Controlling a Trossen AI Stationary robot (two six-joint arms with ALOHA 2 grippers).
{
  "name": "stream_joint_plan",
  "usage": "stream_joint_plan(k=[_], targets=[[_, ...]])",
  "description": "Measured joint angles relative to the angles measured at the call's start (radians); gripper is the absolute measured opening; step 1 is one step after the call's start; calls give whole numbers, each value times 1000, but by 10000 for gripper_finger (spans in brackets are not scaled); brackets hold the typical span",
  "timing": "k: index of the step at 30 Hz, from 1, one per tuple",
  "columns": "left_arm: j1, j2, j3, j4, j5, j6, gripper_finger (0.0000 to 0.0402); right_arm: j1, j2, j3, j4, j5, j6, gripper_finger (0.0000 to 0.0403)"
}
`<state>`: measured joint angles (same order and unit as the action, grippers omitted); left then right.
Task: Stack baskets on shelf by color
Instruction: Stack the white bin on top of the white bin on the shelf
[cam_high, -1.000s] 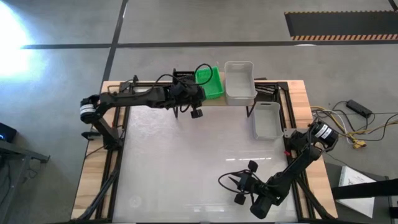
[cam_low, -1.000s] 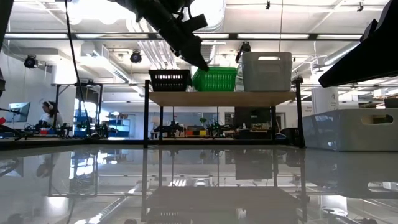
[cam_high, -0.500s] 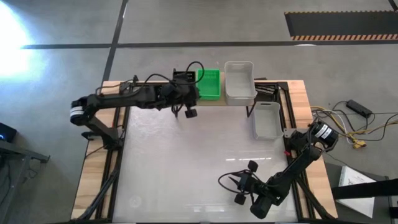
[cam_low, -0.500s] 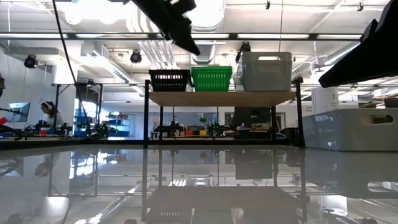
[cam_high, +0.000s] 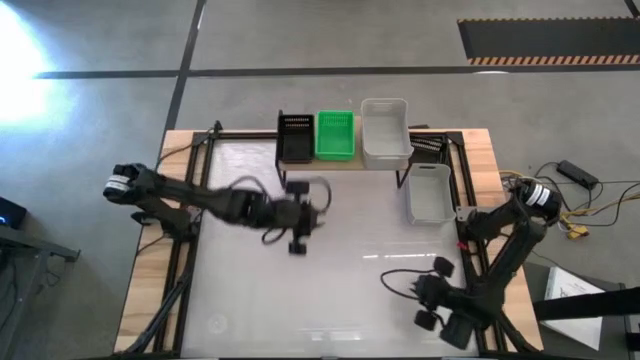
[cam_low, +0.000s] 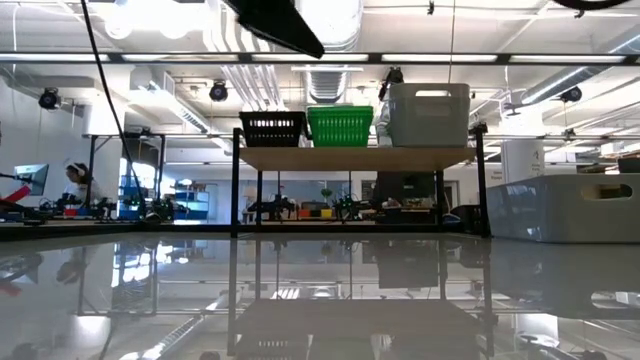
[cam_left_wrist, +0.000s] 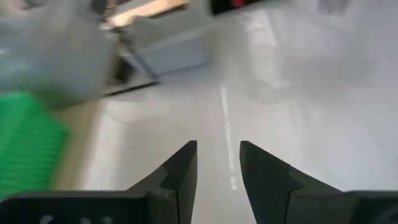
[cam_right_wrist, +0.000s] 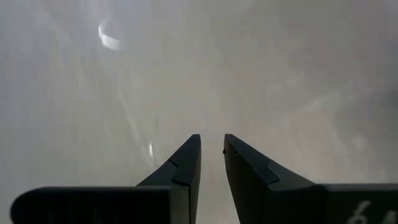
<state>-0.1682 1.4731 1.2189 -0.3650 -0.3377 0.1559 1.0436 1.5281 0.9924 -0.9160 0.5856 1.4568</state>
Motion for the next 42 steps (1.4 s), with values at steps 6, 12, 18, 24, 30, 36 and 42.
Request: stream_joint_plan(k=[6,12,18,24,30,36,42], targets=[[-175,2,-215,260,-14,-140,105,55,-6,0,-85,-147,-6,63],[-296,14,-461,802,-33,-176,105,13,13,-2,-73,6,-152,63],[-350,65,-588,1201,-97,-174,105,-125,-108,0,-115,43,-406,63],[-349,130,-582,1238,-117,-169,105,-310,-341,0,-214,2,-549,71],[-350,189,-563,1238,-118,-170,105,-494,-520,-1,-327,-93,-624,129],[-349,226,-552,1238,-118,-174,105,-646,-556,-73,-336,-132,-749,181],[-349,236,-549,1239,-117,-176,105,-755,-467,-137,-327,-176,-867,187]])
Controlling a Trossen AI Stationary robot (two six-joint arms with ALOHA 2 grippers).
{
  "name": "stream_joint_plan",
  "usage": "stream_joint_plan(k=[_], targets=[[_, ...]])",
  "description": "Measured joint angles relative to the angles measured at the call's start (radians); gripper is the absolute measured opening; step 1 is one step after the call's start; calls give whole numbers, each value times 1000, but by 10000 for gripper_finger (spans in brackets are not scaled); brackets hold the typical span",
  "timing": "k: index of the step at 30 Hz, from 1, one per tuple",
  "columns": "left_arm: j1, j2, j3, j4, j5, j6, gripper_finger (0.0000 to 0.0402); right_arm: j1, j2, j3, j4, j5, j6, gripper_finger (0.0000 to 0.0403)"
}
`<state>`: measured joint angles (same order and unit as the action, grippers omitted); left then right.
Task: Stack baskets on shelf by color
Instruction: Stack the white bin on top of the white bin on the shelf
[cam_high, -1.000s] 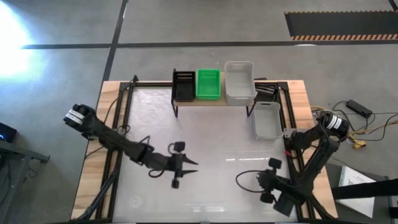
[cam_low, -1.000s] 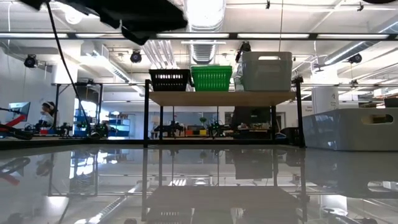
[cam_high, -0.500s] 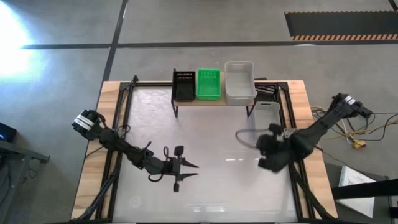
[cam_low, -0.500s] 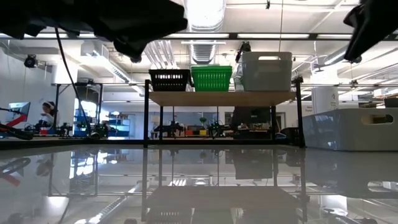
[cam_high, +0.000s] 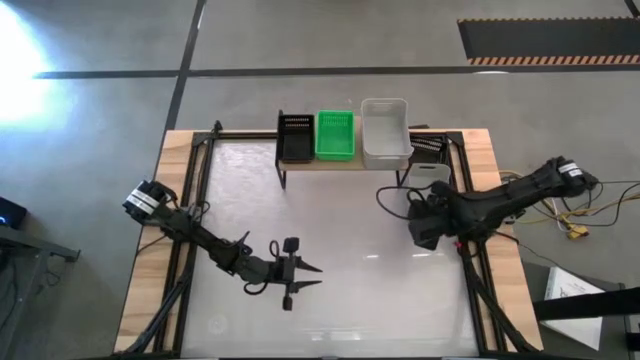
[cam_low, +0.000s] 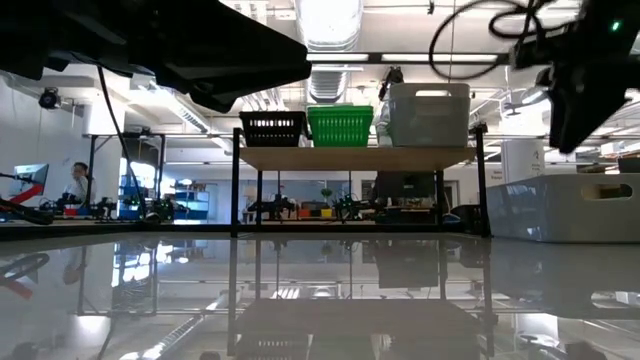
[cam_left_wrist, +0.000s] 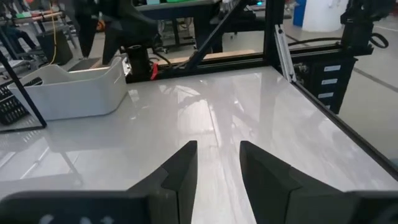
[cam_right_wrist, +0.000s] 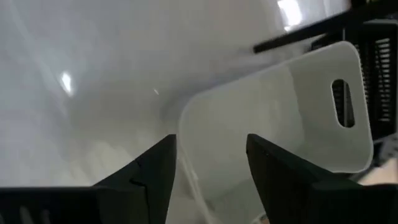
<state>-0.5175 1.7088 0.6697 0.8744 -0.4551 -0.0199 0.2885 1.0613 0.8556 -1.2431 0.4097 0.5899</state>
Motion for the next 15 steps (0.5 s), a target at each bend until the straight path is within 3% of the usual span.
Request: stream_joint_plan(k=[15], targets=[[0,0,0,0,0,0,105,-190,167,-12,65,-121,-270,138]])
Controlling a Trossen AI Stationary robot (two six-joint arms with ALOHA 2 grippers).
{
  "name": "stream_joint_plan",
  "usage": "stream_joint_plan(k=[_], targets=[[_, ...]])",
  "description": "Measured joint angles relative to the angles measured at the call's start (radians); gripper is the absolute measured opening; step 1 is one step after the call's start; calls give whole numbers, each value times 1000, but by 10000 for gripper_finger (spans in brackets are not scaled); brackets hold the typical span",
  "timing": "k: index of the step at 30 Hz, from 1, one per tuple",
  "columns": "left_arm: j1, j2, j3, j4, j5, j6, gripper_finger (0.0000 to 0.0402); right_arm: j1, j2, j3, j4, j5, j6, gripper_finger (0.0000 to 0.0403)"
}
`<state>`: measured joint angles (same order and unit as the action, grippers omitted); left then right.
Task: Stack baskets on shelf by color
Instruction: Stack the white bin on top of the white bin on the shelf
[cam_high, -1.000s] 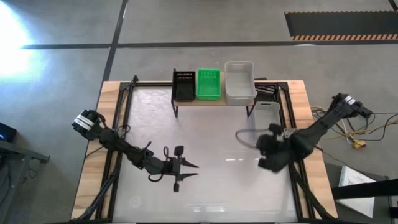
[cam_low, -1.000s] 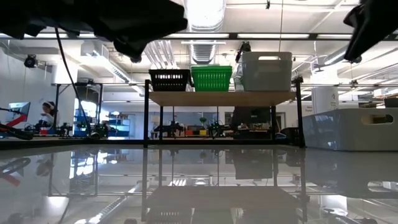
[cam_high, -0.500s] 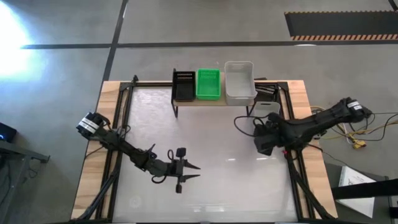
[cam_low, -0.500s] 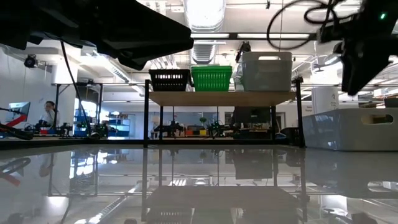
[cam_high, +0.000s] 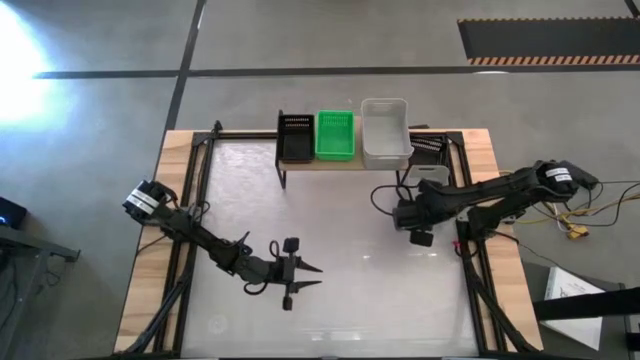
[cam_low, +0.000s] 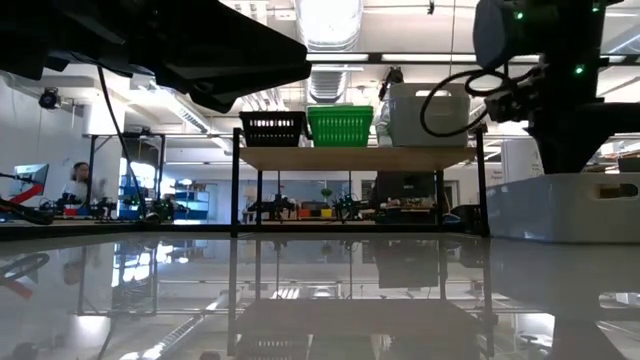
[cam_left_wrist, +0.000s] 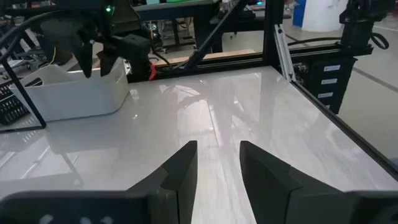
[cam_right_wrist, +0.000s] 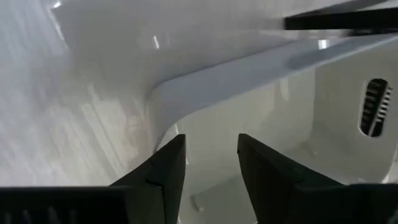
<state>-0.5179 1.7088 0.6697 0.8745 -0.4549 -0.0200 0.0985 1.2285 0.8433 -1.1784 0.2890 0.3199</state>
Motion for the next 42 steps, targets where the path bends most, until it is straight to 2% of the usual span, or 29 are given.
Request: stream_joint_plan(k=[6,14,18,23,28,32,35,38,42], targets=[[0,0,0,0,0,0,105,-1,-40,4,6,-20,-17,120],[0,0,0,0,0,0,105,18,-80,14,63,-246,33,139],[0,0,0,2,0,0,105,69,-54,14,210,-334,47,148],[0,0,0,6,0,0,105,171,-3,18,456,-377,34,154],[0,0,1,8,1,0,105,277,39,111,451,-342,85,155],[0,0,1,7,1,0,105,370,65,203,404,-199,221,155],[0,0,1,7,1,0,105,431,91,259,334,-107,413,155],[0,0,1,7,1,0,105,475,132,298,247,-80,590,155],[0,0,1,7,1,0,105,515,208,310,171,-96,694,155]])
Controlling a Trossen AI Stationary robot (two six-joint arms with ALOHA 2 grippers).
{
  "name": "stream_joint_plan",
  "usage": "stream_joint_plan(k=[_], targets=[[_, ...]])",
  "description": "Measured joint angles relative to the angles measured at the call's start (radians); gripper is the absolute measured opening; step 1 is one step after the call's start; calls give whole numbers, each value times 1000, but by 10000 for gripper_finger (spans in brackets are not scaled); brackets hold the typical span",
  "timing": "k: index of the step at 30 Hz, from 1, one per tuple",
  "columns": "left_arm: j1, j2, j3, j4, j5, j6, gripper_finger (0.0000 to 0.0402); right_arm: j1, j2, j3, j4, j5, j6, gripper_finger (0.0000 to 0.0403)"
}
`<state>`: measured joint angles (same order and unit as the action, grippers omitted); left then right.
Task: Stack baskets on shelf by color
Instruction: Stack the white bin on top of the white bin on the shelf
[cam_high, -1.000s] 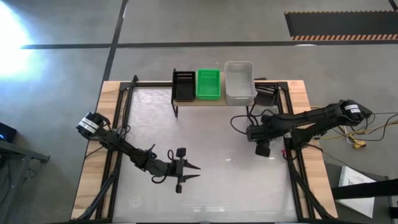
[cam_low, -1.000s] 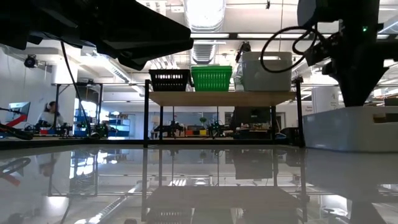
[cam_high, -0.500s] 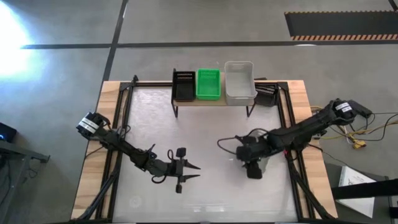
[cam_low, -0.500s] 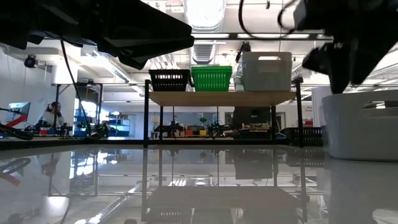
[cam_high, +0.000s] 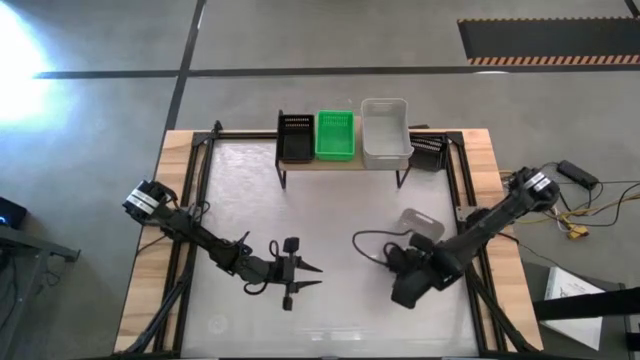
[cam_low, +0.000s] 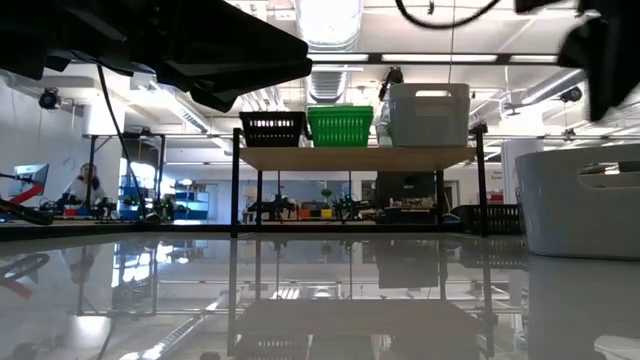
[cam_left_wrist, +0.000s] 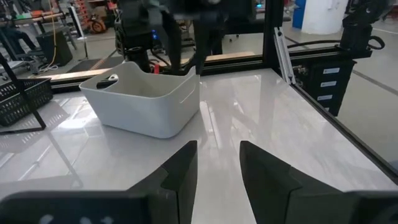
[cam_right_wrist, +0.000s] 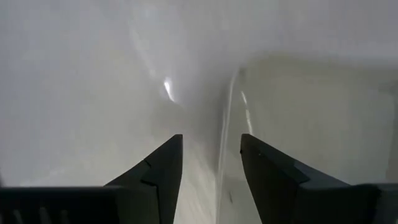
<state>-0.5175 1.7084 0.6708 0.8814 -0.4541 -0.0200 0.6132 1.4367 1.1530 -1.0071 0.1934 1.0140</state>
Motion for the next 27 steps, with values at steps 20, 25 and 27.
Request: stream_joint_plan(k=[20,25,27], targets=[[0,-1,-2,0,0,0,105,-21,241,3,93,-61,-218,88],[0,-1,-2,0,0,-1,105,7,258,4,150,-71,-326,30],[0,0,-2,0,0,-1,105,29,257,14,159,-70,-355,14]])
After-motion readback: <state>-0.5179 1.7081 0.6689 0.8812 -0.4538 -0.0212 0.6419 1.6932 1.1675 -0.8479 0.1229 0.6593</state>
